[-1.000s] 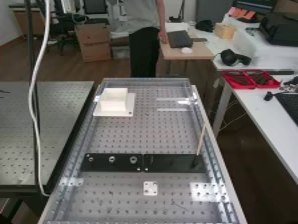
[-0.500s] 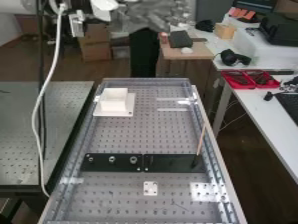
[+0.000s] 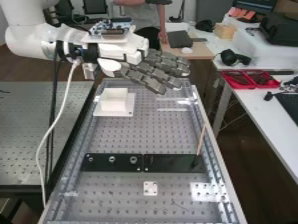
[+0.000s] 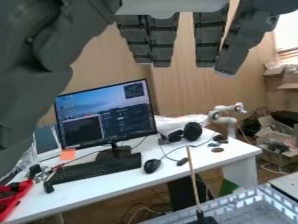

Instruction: Grab the pcb board and place it in the clear container

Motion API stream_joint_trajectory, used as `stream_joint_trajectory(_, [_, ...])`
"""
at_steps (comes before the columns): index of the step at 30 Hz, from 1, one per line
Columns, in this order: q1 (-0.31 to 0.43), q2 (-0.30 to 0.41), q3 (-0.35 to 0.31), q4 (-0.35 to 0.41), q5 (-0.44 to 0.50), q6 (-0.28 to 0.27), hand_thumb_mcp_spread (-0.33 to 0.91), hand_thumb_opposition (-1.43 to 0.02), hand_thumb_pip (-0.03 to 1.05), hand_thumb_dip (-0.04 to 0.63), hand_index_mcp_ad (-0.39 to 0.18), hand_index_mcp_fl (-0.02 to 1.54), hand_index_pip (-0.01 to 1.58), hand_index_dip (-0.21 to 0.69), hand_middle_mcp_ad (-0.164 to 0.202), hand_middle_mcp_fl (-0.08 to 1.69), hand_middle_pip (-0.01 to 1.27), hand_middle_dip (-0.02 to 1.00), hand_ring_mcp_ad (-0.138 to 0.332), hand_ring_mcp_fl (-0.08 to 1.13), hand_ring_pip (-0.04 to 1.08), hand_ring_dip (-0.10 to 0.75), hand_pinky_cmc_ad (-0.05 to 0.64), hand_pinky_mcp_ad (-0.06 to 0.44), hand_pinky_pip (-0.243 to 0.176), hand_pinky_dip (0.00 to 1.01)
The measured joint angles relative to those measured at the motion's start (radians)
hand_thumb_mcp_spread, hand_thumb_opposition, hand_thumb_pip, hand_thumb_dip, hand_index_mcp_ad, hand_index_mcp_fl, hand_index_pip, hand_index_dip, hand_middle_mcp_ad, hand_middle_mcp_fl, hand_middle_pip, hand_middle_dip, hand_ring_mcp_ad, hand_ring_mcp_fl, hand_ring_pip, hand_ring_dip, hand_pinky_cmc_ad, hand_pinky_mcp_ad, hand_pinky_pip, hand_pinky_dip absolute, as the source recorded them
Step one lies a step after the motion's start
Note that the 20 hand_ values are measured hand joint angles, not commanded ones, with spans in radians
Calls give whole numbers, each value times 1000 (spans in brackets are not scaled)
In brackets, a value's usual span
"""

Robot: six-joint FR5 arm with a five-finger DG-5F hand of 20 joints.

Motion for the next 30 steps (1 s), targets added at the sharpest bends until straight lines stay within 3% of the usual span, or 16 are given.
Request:
stream_joint_trajectory(8, [18, -43, -44, 60, 107, 73, 173, -768, 374, 0, 70, 106, 89, 188, 73, 23, 176, 24, 253, 47, 119, -2, 278, 234, -79, 538])
stream_joint_trajectory(13, [35, -69, -67, 95, 186, 104, 199, -759, 387, 9, 65, 138, 93, 188, 75, 12, 176, 26, 250, 33, 113, 0, 278, 232, -79, 553])
stream_joint_trajectory(18, [50, -74, -88, 110, 259, 111, 239, -759, 396, 9, 59, 157, 93, 188, 70, 2, 169, 26, 251, 33, 112, -2, 278, 232, -80, 569])
stream_joint_trajectory(23, [61, -60, -121, 133, 308, 111, 246, -759, 456, 16, 51, 154, 93, 188, 66, 0, 171, 47, 253, 14, 110, -2, 278, 234, -108, 600])
stream_joint_trajectory(28, [75, -50, -144, 157, 354, 130, 264, -759, 480, 61, 40, 171, 101, 188, 65, 0, 164, 66, 255, 17, 105, -2, 278, 234, -105, 620])
stream_joint_trajectory(30, [86, -51, -148, 166, 383, 130, 262, -759, 480, 65, 24, 159, 154, 188, 66, 0, 162, 77, 253, 10, 103, -2, 278, 234, -122, 614])
